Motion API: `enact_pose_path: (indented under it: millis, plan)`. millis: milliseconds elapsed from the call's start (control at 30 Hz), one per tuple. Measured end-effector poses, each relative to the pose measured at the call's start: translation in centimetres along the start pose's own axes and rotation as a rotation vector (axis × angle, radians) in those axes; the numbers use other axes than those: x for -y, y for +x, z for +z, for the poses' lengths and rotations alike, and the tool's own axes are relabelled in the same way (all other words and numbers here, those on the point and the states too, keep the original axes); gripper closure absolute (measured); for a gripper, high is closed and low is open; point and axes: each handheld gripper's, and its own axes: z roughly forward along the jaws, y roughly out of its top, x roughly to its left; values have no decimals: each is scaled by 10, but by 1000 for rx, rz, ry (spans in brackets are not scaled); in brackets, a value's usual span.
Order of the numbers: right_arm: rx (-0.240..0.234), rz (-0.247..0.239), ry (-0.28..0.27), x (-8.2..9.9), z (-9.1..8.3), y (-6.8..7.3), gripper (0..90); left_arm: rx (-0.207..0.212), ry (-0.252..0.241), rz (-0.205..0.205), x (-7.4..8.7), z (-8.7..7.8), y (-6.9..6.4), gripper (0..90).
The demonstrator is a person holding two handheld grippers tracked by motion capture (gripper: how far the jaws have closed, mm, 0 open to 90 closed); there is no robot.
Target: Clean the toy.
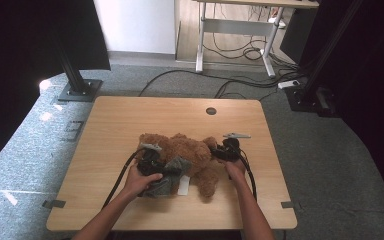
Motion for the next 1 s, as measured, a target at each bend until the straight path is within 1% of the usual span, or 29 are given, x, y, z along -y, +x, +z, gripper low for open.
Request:
enact_pose_path:
  millis: [100,133,167,233,367,467,633,700,733,833,867,933,1000]
  plan:
    - [-29,3,-26,-1,-5,1,667,-5,5,-18,2,3,6,757]
    - [-41,11,-36,-1,-6,1,672,-11,11,-29,3,5,9,759]
    - [-64,29,-54,-1,-8,1,675,-12,12,-33,5,6,11,760]
    - [-90,44,-72,-1,-11,0,682,-21,15,-41,7,8,13,762]
    - [-135,50,-115,-1,-19,4,693,-51,12,-40,10,10,14,765]
    - [-158,50,-151,-1,-24,6,697,-75,14,-39,10,14,16,767]
    - [-182,55,-191,-2,-32,9,703,-108,10,-32,7,20,16,771]
    - [-194,54,-210,-3,-35,12,706,-112,5,-35,5,23,18,772]
    - [-196,44,-222,-4,-38,15,707,-111,3,-38,5,23,19,772]
    - [-190,16,-229,-6,-44,21,709,-107,-1,-40,5,23,20,773]
    - [-182,3,-227,-5,-45,22,709,-113,-4,-36,6,22,19,772]
    - [-174,-5,-228,-3,-47,23,708,-125,-16,-24,8,21,16,772]
    - [-163,-16,-233,0,-48,23,708,-127,-21,-21,10,20,14,772]
